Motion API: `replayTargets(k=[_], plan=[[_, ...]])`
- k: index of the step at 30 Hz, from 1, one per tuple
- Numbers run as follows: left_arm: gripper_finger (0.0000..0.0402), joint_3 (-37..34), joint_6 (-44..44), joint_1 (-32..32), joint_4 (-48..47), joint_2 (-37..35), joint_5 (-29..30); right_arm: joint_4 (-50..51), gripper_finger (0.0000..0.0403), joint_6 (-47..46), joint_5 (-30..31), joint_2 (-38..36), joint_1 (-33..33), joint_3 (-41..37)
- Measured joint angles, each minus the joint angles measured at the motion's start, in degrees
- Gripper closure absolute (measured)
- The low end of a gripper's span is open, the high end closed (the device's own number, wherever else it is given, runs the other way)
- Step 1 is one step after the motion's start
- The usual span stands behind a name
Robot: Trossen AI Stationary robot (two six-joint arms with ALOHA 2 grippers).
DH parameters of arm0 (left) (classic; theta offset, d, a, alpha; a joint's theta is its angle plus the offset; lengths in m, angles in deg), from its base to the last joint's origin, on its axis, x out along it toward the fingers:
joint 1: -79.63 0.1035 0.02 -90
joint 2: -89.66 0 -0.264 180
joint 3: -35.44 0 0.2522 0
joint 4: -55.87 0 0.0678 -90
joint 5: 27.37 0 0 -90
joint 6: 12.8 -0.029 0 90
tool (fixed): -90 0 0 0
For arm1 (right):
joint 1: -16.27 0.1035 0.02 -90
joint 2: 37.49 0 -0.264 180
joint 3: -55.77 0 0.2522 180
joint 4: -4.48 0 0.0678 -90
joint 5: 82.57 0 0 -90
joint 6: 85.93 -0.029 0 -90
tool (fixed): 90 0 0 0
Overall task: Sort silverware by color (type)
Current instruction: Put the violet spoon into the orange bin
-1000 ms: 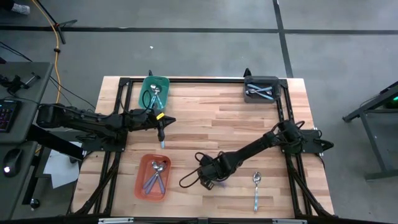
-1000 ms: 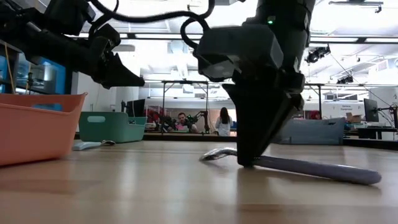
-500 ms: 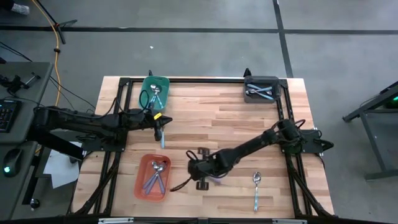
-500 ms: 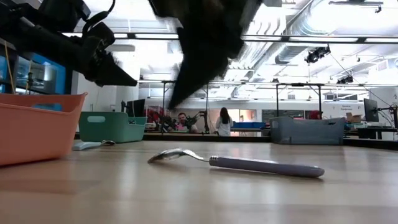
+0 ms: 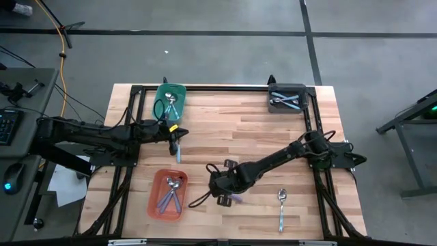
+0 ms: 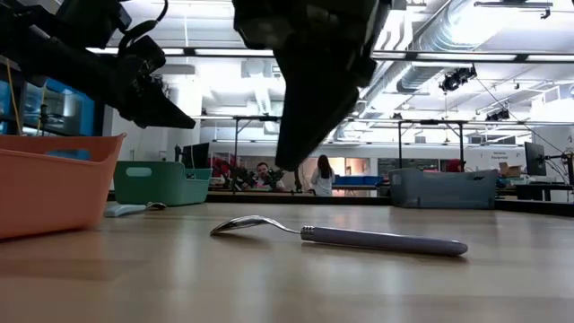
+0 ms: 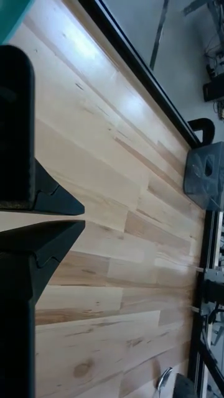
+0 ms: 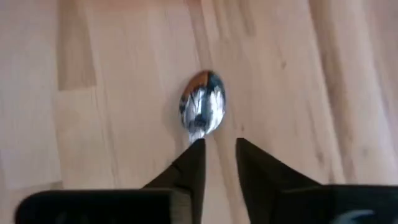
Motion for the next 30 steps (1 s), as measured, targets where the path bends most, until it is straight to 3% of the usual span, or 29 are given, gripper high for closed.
replayTargets(k=[5,12,16,22,30], plan=[[0.0387,0.0,0.47,-0.02,0.03,0.0,0.0,-3.55,0.0282,-0.9,-3.39,1.51,0.14,-1.4],[0.0387,0.0,0.72,0.0,0.02,0.0,0.0,-4.95,0.0277,-3.31,-8.04,5.39,-1.27,-1.44],[0.0387,0.0,0.48,-0.02,0.0,0.0,0.0,-5.76,0.0304,-3.27,-8.18,5.73,-2.03,-1.36],[0.0387,0.0,0.48,-0.02,-0.4,0.0,-0.01,-7.34,0.0392,1.15,-8.43,5.81,-2.7,-1.4],[0.0387,0.0,0.48,-0.01,-0.48,0.0,0.0,-8.35,0.0399,9.66,-8.53,5.79,-3.17,3.36]])
